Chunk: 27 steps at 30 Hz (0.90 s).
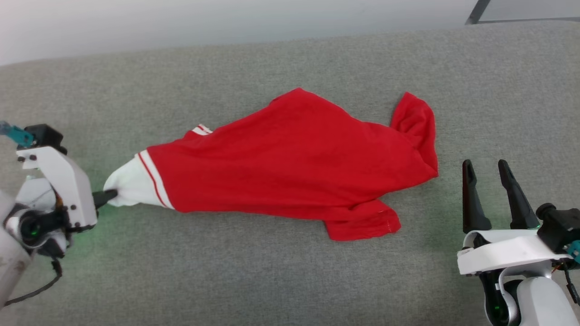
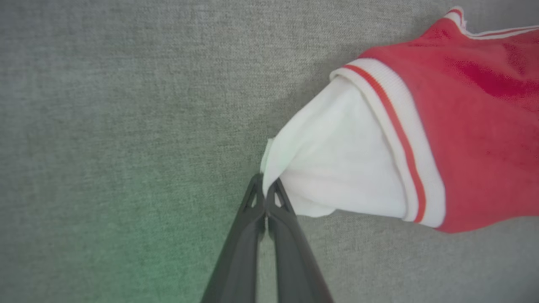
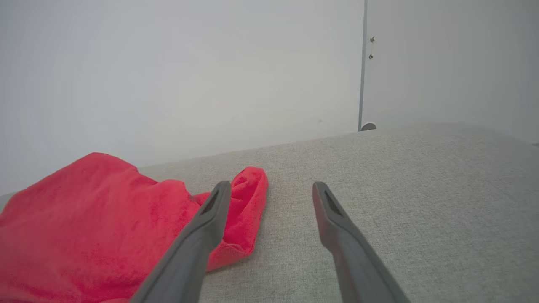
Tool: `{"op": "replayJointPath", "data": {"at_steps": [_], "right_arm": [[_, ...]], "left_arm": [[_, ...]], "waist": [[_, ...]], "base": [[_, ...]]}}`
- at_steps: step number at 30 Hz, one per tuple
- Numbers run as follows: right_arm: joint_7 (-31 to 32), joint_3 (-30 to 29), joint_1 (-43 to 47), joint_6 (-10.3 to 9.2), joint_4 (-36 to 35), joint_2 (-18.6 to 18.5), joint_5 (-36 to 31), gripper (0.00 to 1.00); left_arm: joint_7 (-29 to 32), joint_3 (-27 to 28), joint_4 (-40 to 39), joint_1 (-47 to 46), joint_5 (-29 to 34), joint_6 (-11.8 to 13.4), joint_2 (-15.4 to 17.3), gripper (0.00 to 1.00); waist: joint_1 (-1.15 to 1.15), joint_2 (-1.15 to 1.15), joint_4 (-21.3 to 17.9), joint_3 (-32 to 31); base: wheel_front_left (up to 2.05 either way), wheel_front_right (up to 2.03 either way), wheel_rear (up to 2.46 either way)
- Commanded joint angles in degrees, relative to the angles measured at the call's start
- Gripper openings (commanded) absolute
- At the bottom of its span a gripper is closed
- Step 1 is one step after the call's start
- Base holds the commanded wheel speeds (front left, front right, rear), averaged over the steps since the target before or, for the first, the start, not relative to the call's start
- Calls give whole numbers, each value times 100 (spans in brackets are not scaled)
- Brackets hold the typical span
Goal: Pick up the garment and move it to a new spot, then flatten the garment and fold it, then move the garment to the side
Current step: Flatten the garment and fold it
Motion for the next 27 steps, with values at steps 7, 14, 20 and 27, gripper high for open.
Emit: {"op": "replayJointPath", "data": {"at_steps": [7,14,20,27], "right_arm": [[-28,285,-158,-1,151,-189,-121,100],[605,1042,-661,0,354,-797,39,100],[1526,1924,-1290,-1,253,-1535,541,100],[2923,2788,-2024,-1,346,-2393,1528,100]], "left_arm": [[-791,81,-16,33,235,-88,-182,100],[-2289,256,-642,513,454,-89,-137,100],[-3854,402,-1213,1227,722,153,-338,100],[-4263,1361,-2232,2205,1456,933,-726,100]], "waist": [[0,0,235,-138],[0,0,625,-295],[0,0,1091,-334],[0,0,1673,-342]], "base": [[0,0,0],[0,0,0],[0,0,0],[0,0,0]]}}
